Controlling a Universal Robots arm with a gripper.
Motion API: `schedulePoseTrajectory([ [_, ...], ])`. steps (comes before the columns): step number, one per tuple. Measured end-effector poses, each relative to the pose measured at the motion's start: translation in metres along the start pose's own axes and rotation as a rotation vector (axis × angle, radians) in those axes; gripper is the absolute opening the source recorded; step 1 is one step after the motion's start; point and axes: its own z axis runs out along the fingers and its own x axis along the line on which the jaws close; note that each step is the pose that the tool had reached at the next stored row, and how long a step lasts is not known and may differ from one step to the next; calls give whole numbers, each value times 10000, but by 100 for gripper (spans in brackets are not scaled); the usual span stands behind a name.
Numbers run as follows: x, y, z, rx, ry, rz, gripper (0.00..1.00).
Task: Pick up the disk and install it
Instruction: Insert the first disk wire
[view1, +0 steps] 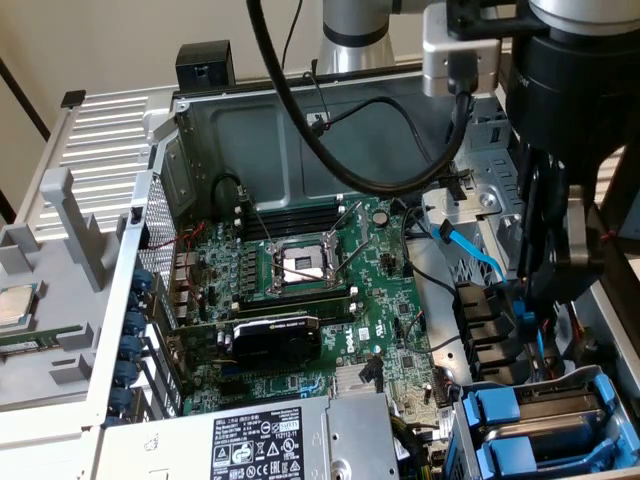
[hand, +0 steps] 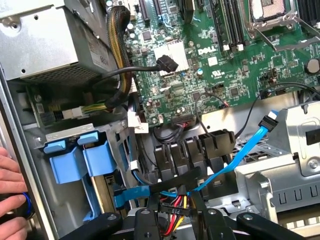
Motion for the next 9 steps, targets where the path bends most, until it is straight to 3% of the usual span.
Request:
schedulePoseTrajectory([
  [6,7,19,-34,102,283,33,35],
  [9,8,23,-64,191,350,45,35],
])
